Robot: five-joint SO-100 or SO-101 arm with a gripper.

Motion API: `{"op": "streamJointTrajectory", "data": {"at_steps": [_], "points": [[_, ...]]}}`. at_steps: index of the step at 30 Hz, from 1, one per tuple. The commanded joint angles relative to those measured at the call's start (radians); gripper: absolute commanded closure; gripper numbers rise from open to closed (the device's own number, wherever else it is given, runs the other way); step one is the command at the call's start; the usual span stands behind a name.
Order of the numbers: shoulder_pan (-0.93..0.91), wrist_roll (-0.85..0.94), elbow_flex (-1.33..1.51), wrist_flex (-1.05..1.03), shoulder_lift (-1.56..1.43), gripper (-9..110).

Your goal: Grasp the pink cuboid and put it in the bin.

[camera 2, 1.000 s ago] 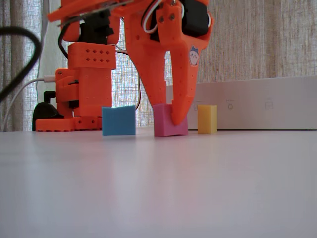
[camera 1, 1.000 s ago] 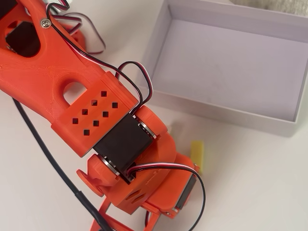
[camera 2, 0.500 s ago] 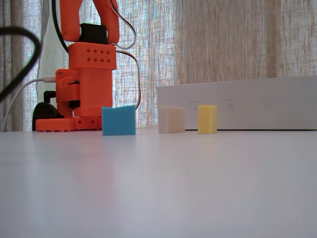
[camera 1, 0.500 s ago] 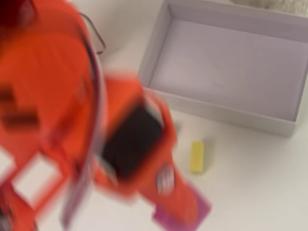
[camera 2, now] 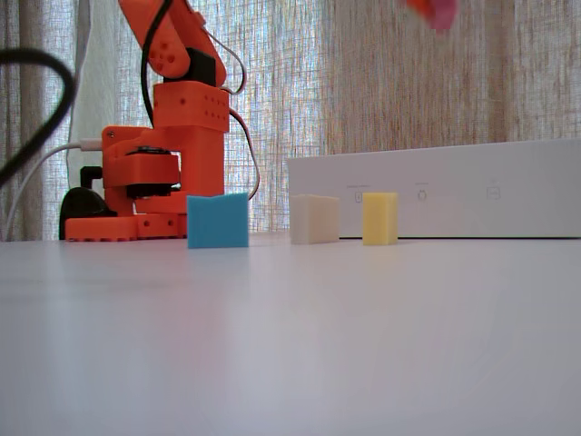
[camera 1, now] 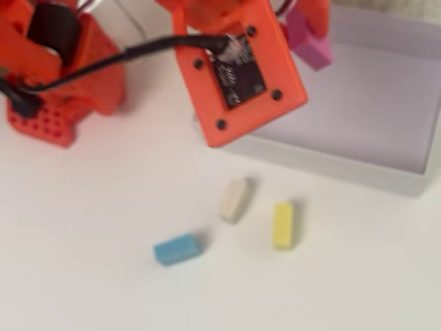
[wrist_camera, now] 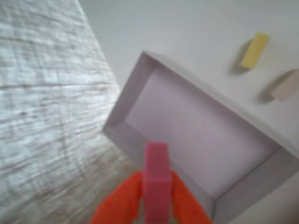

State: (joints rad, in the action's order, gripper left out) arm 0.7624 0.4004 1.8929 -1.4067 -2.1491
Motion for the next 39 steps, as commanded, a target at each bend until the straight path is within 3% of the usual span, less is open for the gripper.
{"op": "streamJointTrajectory", "data": {"at_steps": [1, 3, 8, 10, 17, 24, 28, 32, 39], "points": [[0.028, 0.032, 0.186, 0.138, -0.074, 110], [0.031, 0.034, 0.307, 0.213, -0.089, 108], [0.029, 0.031, 0.512, 0.337, -0.175, 63], [0.034, 0.031, 0.537, 0.39, -0.201, 57], [-0.008, 0.031, 0.446, 0.609, -0.221, 60], [-0.295, -0.021, 0.354, 1.123, -0.417, 63], [-0.448, -0.087, 0.428, 1.27, -0.591, 64], [-0.531, -0.132, 0.531, 1.172, -0.79, 77], [-0.56, -0.189, 0.637, 0.581, -0.997, 79]]}}
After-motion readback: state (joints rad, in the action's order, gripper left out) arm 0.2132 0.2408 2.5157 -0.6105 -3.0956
